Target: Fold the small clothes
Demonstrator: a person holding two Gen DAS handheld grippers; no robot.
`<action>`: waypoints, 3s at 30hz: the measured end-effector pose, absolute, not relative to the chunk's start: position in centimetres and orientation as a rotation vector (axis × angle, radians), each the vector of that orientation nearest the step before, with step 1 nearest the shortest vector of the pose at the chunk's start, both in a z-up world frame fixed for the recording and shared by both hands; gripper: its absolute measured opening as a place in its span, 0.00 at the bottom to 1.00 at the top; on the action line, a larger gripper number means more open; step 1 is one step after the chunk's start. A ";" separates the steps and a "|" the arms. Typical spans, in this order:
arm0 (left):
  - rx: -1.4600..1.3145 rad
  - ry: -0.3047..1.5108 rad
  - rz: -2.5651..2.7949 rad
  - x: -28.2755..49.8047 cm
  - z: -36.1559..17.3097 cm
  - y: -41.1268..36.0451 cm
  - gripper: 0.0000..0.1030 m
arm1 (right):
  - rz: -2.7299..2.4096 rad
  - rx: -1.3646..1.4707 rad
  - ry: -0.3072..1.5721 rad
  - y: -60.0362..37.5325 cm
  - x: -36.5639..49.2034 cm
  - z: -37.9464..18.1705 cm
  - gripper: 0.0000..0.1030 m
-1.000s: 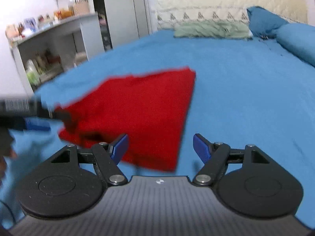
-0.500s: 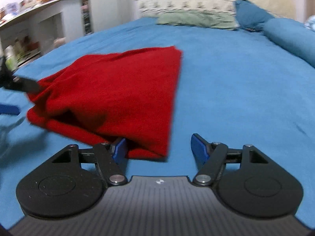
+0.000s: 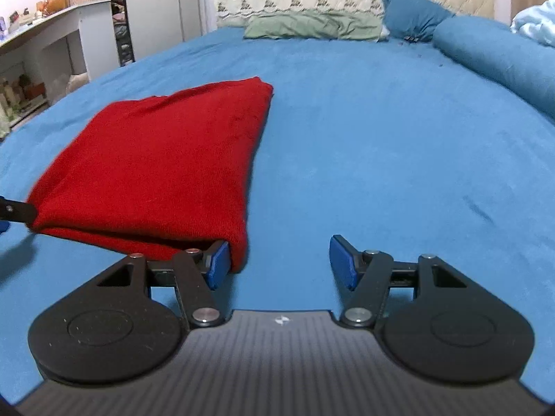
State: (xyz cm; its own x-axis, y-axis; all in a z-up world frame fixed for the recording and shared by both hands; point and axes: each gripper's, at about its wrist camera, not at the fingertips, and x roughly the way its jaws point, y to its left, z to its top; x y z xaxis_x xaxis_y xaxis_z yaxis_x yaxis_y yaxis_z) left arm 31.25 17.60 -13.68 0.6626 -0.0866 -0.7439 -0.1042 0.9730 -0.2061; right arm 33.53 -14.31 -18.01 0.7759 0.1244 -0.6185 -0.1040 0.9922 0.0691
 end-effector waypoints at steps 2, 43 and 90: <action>-0.259 0.823 -0.039 31.0 -12.2 17.4 0.93 | 0.181 0.048 0.675 -15.2 32.9 -16.3 0.74; -0.225 0.792 -0.469 31.3 -3.9 8.2 0.25 | 0.480 0.382 0.837 -24.0 35.6 -5.3 0.36; -0.056 0.712 -0.204 14.7 -0.3 1.6 0.79 | 0.178 0.179 0.689 -29.6 13.2 -1.7 0.93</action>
State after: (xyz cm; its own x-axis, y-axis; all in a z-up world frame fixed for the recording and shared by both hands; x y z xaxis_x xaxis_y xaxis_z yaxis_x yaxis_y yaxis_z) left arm 14.67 1.58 -0.30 0.7381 -0.2046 -0.6429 0.1667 0.9787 -0.1201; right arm 13.19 -29.57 -1.73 0.7578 0.2212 -0.6138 -0.1034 0.9696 0.2218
